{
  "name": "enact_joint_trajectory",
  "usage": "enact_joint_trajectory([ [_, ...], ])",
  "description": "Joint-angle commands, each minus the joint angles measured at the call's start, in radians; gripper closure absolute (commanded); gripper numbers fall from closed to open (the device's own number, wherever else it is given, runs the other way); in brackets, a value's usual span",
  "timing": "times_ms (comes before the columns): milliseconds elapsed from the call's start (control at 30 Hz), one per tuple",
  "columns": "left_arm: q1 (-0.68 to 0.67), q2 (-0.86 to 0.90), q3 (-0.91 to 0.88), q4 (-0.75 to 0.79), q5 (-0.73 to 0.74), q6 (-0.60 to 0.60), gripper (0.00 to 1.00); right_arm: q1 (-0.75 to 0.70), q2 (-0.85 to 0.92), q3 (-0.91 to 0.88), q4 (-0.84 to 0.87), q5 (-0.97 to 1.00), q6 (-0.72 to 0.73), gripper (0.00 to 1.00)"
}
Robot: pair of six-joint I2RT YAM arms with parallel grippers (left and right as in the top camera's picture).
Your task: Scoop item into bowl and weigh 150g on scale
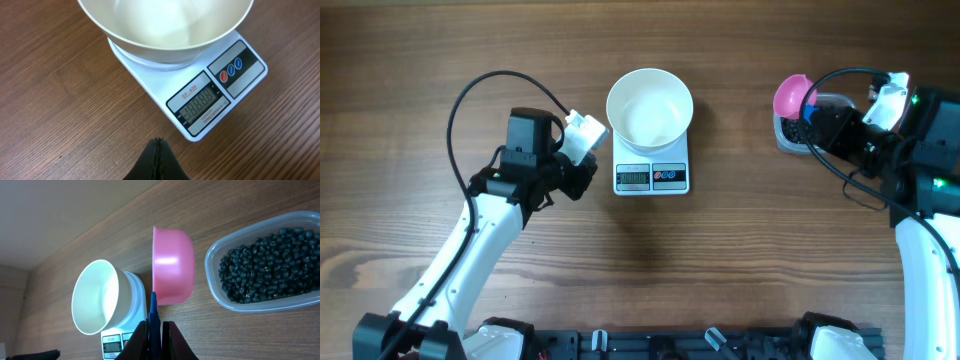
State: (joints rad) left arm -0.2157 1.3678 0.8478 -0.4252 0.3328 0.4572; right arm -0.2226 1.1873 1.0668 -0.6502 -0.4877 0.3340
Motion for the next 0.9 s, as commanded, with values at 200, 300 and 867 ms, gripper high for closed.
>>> enact_joint_trajectory([
  [200,0.007,0.105,-0.012,-0.012,0.047,0.194,0.96,-0.001,0.0,0.011,0.006,0.039,-0.019,0.96],
  [300,0.007,0.124,-0.012,-0.013,0.073,0.23,0.96,-0.001,0.0,0.011,0.006,0.039,-0.019,0.96],
  [867,0.013,0.127,-0.012,0.018,0.123,0.326,0.96,-0.001,0.0,0.011,0.005,0.039,-0.019,0.96],
])
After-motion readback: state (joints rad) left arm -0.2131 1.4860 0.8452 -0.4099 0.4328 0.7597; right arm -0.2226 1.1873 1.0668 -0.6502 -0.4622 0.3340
